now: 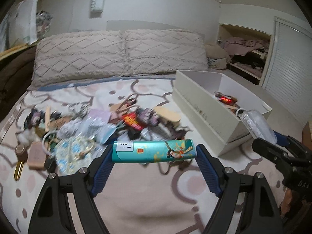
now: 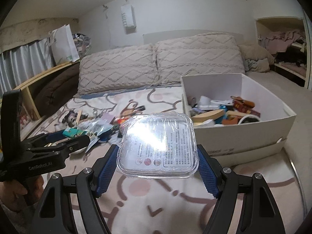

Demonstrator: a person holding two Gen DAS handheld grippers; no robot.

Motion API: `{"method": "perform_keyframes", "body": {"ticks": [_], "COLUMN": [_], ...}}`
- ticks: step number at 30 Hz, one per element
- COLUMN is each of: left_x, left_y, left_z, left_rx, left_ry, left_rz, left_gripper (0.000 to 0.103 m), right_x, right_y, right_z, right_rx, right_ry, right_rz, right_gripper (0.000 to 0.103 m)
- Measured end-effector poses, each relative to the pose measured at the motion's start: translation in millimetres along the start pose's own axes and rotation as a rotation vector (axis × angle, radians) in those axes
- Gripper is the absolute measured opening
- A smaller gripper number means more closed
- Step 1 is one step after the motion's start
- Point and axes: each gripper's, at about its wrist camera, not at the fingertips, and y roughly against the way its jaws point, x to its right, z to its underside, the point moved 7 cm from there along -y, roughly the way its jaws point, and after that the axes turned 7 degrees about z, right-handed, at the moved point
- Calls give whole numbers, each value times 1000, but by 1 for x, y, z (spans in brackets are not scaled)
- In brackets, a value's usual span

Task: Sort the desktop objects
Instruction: 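Carry the lighter and clear case toward the white shoebox with both tools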

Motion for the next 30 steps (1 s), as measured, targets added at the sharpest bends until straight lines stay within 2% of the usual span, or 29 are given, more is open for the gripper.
{"method": "perform_keyframes", "body": {"ticks": [12, 17, 30], "left_x": [63, 81, 110], "left_y": [-32, -44, -80], "left_z": [-50, -64, -107], "left_rx": [42, 46, 62], "left_ry": [-108, -157, -137], "left_rz": [71, 88, 168], "left_gripper": [82, 82, 82], "right_x": [64, 88, 131], "right_y": [6, -1, -40], "right_z": [-36, -47, -81], "right_rx": [46, 42, -14], "right_ry": [-50, -96, -147], "right_rz": [68, 71, 85], "right_gripper": [78, 78, 78]}}
